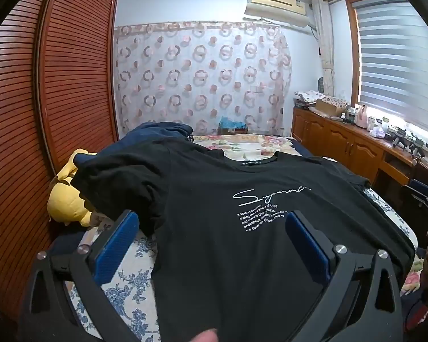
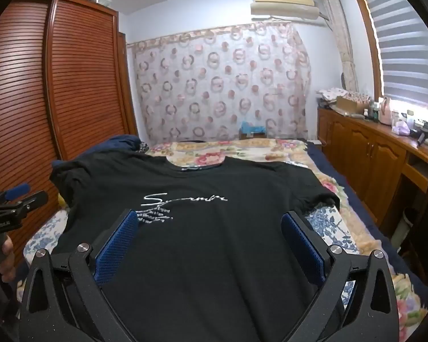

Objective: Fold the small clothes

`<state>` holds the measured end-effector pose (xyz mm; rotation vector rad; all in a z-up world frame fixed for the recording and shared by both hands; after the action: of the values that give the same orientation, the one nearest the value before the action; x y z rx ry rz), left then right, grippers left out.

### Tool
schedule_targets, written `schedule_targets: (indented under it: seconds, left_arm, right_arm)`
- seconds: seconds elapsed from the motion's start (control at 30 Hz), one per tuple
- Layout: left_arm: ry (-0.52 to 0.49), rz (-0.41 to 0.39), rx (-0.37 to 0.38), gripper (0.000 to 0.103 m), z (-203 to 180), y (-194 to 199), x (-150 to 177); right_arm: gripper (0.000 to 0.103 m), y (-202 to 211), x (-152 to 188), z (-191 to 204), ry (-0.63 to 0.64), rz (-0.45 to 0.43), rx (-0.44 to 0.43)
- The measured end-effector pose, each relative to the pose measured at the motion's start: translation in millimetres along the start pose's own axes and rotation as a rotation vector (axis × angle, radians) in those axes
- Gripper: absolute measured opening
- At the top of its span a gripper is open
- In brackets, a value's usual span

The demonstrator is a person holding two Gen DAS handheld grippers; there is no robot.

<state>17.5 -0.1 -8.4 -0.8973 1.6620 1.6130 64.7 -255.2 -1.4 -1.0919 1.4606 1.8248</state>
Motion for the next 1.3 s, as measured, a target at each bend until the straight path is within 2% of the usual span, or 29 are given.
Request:
schedule_targets:
  seconds: [1.3]
  left_arm:
    - [-0.016,-0.034,-0.028,0.103,-8.4,12.3,-4.3]
  right_arm:
    - [0.102,0.0,0.4,0.3,-0.001,0.0,-0.001]
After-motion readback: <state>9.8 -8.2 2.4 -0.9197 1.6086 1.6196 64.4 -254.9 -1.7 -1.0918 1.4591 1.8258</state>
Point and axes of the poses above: each gripper's, at about its wrist camera, not at the fingertips, and y roughly against the way its jaws point, z to its left, x to its underside, the point moved 2 cm from there along -y, roughly the way its jaws point, and after that the axes turned 9 degrees about z, right-handed, at the moved point
